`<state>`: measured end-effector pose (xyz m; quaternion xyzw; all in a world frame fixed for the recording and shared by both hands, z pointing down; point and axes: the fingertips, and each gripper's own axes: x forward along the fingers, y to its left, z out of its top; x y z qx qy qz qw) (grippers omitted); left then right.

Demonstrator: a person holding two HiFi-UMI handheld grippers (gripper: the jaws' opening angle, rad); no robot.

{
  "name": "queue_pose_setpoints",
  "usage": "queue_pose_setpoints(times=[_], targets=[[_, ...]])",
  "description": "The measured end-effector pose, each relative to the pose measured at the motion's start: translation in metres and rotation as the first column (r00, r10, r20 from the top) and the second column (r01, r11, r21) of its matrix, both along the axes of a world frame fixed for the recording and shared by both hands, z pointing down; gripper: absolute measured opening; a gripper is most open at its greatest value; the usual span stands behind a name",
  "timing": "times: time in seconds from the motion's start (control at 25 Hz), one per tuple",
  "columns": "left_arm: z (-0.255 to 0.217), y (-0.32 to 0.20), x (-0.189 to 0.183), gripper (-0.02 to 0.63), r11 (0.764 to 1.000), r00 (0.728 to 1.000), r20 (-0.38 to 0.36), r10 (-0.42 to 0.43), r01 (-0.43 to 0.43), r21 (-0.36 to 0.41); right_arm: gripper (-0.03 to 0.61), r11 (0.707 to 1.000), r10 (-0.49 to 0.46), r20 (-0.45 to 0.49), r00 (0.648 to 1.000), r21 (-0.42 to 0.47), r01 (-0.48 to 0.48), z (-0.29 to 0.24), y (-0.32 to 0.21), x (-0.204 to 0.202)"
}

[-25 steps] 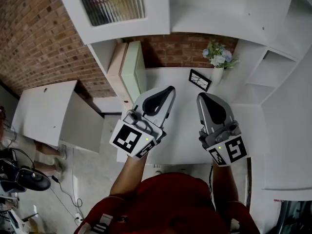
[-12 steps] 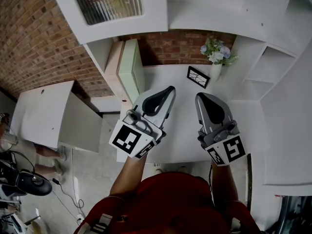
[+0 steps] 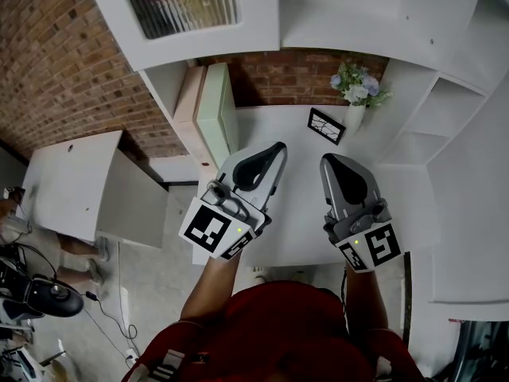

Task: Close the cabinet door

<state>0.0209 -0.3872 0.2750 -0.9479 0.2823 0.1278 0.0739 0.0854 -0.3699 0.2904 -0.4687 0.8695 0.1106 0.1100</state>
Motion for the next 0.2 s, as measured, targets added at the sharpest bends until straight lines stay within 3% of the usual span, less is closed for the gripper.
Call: queue_pose_setpoints(times=[0.2], targets=[[0.0003,-0.0002,-0.0029,0.003,1.000,1.000,-0.005,-0.002,0.002,0.000,0.012,1.000,-0.001,0.002,1.000,0.003,0.001,-0.0009,-0.0004,-0.0019]])
